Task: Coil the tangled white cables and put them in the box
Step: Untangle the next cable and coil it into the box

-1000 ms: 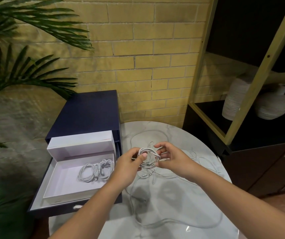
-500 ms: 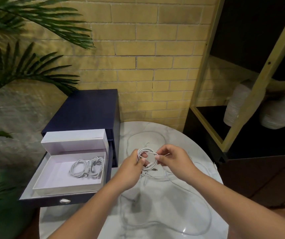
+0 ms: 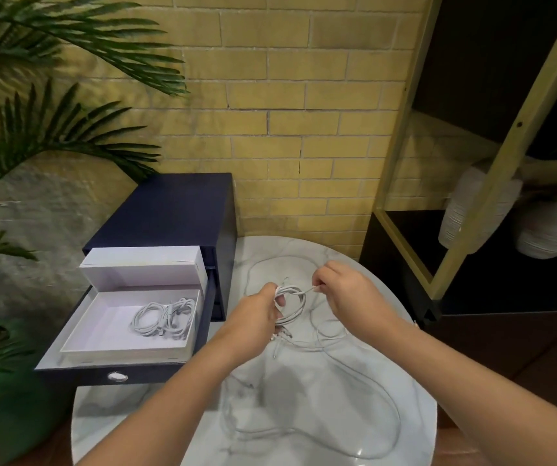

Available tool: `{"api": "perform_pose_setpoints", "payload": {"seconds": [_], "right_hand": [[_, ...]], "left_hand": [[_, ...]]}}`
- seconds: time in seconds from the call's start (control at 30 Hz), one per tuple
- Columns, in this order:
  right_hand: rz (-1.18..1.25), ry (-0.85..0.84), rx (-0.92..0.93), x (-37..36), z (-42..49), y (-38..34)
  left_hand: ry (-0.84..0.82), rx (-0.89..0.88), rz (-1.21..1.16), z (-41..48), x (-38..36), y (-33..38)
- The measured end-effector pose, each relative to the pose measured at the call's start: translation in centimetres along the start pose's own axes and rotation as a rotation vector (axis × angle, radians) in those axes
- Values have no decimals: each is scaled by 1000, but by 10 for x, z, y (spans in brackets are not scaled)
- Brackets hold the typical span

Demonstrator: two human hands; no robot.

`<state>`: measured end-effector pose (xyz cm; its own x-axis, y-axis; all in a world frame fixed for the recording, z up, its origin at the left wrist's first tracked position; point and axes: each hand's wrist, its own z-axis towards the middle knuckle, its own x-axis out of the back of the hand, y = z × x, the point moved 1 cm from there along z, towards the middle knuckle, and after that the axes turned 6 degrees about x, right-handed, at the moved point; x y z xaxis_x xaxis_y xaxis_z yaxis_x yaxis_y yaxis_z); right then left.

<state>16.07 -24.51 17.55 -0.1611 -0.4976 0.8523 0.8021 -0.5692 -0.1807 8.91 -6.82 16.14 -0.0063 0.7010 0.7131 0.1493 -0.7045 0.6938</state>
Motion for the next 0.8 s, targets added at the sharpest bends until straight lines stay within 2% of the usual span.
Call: {"api": "perform_pose_setpoints", "payload": {"seconds": [0.17,0.3,0.47,0.6,0.73,0.8], "right_hand": [[655,62,-478,-11,-10,-4],[1043,17,-678,-19,-16,-9],[1129,40,-720,-24,-17,-12],[1101,7,-703,-29,-16,-18],[1108,69,-660,-35,-9,-28],[1153,41,-650,-40,-5,-32]], "left_hand": [[-57,60,-404,-6,-14,4],[-94,66,-557,-5,-23,5],[-121,81,-567,-4,-26,2],[-125,124,-504,-3,-27,-8],[-47,142,-415,2,-23,-20],[-3,130,-408,3,-16,-26]]}}
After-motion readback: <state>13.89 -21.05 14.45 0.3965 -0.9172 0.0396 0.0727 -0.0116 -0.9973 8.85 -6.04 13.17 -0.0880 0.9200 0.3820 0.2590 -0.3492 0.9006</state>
